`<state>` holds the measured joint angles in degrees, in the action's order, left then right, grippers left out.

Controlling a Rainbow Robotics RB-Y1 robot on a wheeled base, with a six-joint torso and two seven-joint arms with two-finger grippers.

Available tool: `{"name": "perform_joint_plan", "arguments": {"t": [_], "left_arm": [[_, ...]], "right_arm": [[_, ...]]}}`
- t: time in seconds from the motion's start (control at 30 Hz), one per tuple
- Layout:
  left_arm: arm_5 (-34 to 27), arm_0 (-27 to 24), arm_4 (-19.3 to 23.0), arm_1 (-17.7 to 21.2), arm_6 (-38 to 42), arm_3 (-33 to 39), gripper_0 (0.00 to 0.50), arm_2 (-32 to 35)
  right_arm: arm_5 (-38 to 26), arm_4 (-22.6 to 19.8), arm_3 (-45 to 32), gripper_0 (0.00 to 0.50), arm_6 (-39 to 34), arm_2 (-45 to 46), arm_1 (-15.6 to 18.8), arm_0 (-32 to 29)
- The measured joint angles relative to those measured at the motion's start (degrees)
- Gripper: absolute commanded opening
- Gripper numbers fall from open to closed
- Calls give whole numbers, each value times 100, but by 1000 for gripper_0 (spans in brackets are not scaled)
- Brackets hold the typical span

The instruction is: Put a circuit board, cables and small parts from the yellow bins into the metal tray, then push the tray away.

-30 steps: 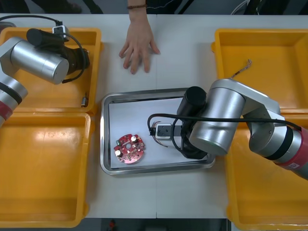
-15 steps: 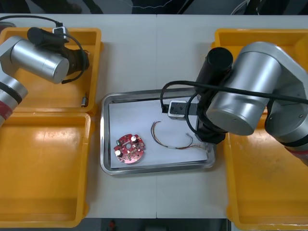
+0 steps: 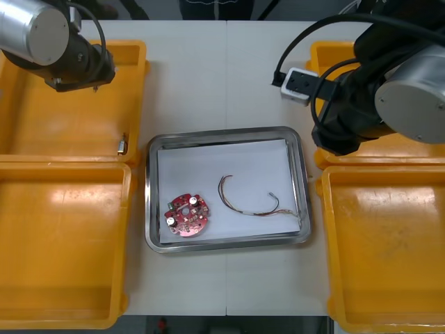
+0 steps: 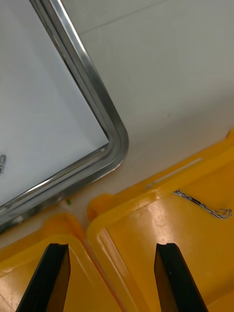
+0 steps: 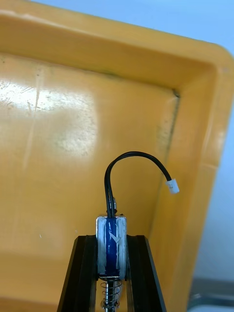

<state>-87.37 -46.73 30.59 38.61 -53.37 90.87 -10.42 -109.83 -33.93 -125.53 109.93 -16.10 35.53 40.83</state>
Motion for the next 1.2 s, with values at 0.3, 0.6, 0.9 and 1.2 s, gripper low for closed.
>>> {"name": "perform_joint_plan", "arguments": {"t": [0.3,0.6,0.9,1.2], "left_arm": [[-833,694,449,16,0,1845,0,129],[-1273,1014,745,16,146,3196,0,-388],[-949,1163,165,14,1231,3260,0,-1756],[-52,1341,-351,-30,1239,2519,0,-2407]], "right_arm": [[0,-159,728,500,-128,1028,507,0],[-1,-33,1378,500,-1738,1775,751,0],[-1,73,2261,500,-3237,2245,759,128],[-1,248,3648,500,-4594,2270,758,742]]}}
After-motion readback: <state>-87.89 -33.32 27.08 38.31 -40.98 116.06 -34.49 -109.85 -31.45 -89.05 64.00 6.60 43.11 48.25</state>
